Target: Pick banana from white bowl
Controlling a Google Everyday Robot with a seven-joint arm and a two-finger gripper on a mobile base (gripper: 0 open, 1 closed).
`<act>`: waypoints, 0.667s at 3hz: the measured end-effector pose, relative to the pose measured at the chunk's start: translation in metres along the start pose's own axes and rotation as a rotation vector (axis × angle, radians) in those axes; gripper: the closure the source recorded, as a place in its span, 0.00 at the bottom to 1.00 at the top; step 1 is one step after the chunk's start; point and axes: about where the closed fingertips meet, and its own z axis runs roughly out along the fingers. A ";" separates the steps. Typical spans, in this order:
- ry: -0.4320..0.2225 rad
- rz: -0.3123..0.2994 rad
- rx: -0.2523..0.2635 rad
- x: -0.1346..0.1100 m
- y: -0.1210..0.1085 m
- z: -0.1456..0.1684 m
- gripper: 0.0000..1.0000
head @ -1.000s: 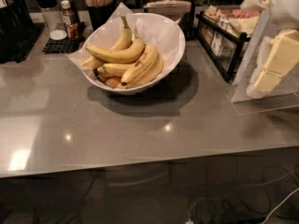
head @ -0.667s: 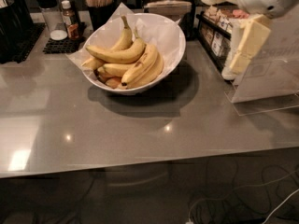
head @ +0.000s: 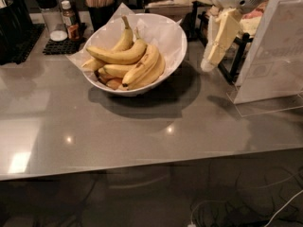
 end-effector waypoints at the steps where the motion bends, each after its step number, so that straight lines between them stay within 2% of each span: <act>1: -0.051 -0.025 -0.016 0.000 -0.009 0.021 0.00; 2: -0.125 -0.086 -0.099 -0.006 -0.027 0.063 0.00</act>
Offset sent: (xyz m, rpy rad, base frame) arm 0.0534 0.0877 -0.0675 0.1010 0.1188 0.3385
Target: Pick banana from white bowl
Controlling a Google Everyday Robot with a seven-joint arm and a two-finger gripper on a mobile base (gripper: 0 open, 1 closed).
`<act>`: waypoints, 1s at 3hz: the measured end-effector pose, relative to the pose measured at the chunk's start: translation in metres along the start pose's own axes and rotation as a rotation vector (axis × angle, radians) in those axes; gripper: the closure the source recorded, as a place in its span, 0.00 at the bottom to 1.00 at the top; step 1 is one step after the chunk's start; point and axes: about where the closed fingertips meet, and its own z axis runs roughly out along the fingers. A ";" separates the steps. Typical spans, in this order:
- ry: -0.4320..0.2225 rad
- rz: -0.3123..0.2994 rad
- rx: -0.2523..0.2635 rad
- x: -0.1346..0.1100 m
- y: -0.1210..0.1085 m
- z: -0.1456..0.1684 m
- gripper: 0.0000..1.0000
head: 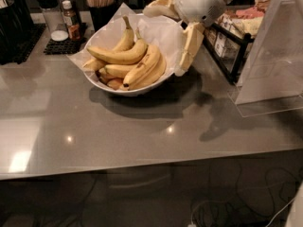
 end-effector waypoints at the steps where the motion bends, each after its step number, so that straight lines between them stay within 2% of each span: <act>1: -0.054 -0.015 -0.079 0.005 -0.012 0.039 0.00; 2: -0.057 -0.012 -0.065 0.005 -0.017 0.042 0.00; 3: -0.060 -0.013 -0.058 0.004 -0.021 0.045 0.18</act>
Offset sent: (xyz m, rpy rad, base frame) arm 0.0106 0.0238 -0.0235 0.0138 0.0493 0.0660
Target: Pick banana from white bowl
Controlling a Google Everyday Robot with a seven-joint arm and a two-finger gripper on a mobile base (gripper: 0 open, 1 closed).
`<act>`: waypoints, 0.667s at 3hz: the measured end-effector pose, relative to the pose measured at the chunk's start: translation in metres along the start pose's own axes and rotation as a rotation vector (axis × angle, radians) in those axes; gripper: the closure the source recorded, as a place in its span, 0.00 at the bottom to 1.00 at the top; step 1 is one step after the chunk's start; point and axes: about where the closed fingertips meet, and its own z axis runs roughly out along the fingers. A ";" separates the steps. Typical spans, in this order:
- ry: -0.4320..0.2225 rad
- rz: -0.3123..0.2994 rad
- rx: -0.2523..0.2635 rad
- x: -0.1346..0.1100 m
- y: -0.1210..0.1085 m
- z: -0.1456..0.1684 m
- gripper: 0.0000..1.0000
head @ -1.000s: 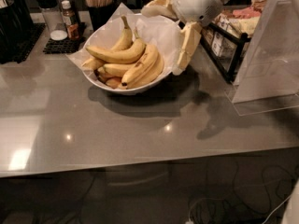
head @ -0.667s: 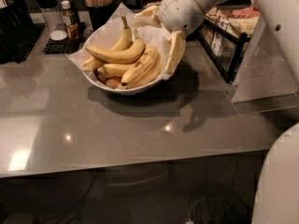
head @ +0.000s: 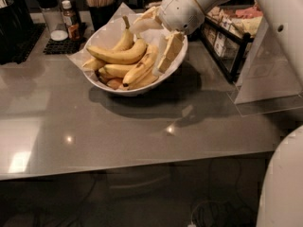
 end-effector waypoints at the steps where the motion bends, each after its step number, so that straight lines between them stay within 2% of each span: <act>1: 0.000 0.000 0.000 0.000 0.000 0.000 0.42; 2: 0.012 -0.017 -0.011 0.002 -0.003 0.013 0.52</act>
Offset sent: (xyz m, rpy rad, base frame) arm -0.0018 0.0117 -0.0220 -0.0475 -0.0103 0.0503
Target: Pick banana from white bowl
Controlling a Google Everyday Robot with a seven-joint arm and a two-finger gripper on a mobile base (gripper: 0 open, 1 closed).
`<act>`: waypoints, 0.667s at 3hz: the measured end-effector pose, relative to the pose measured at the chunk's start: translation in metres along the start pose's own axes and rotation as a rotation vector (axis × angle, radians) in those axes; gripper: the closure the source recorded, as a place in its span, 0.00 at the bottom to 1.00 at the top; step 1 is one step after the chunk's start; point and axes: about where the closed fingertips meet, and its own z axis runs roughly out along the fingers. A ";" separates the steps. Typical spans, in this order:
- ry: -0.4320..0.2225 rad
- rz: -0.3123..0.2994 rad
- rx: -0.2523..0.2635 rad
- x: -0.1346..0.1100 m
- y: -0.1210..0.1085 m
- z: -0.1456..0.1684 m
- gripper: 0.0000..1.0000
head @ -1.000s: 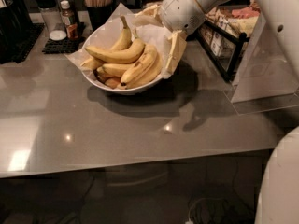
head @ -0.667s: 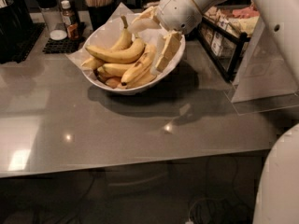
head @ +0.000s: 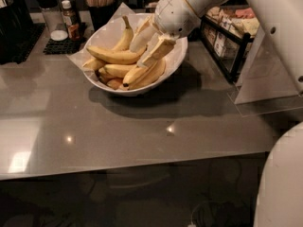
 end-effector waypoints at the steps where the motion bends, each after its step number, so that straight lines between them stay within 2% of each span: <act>1: 0.007 -0.015 -0.032 0.005 0.002 0.019 0.49; 2: 0.012 -0.027 -0.081 0.010 0.006 0.036 0.36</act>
Offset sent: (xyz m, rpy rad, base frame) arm -0.0144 0.0170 -0.0519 -0.0884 0.0605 0.1306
